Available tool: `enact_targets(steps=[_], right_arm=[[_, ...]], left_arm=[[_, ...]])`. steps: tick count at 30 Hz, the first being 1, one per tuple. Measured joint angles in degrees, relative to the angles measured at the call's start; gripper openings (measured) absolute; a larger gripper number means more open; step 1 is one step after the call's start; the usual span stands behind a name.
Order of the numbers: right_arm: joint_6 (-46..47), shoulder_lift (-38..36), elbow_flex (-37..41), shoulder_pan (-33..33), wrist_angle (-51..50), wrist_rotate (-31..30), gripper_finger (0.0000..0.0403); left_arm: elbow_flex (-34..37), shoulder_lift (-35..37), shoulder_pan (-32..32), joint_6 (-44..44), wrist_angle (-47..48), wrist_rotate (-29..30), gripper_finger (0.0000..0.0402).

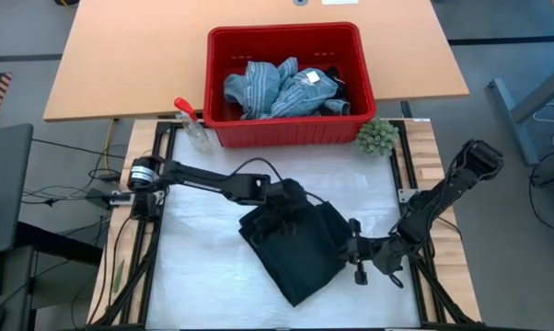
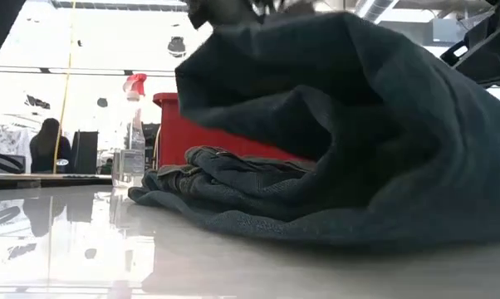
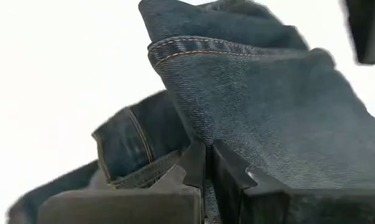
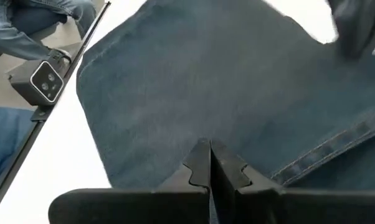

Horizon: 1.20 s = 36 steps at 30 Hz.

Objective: Fold Laundry from Bin
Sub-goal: Fold the dark blue pants

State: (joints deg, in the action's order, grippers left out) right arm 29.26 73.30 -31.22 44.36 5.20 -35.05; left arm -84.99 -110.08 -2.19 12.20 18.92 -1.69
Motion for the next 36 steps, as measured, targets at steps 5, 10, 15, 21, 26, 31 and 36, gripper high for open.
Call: enact_targets(steps=[5,10,15,21,26,31,36], right_arm=[[0.44,0.0,0.0,-0.07,-0.41,0.0,0.0024],[-1.03,0.0,0.0,-1.36,0.2,0.01,0.0024],[-8.2,0.0,0.0,-3.49,6.93,-0.98,0.0024],[-11.58,0.0,-0.02,-9.27,13.45,-1.31,0.0026],[-10.67,-0.01,-0.02,-11.89,13.94,-1.49,0.0031],[-7.38,1.39,-0.04,-16.45,12.23,-2.87,0.0024],[-6.82,4.82,-0.04,-18.32,12.16,-2.85,0.0025]], left_arm=[[-2.89,4.74,0.13,-1.06,6.96,2.81,0.0],[-3.47,10.15,0.19,-1.11,13.73,8.67,0.0],[-3.47,11.71,0.26,0.07,19.45,13.79,0.0],[-2.72,11.71,0.21,1.89,16.33,13.94,0.0],[-0.1,11.69,0.32,3.14,16.09,14.34,0.0],[3.07,11.69,0.32,3.95,13.99,15.58,0.0],[7.14,11.6,1.26,8.15,9.23,15.8,0.0005]])
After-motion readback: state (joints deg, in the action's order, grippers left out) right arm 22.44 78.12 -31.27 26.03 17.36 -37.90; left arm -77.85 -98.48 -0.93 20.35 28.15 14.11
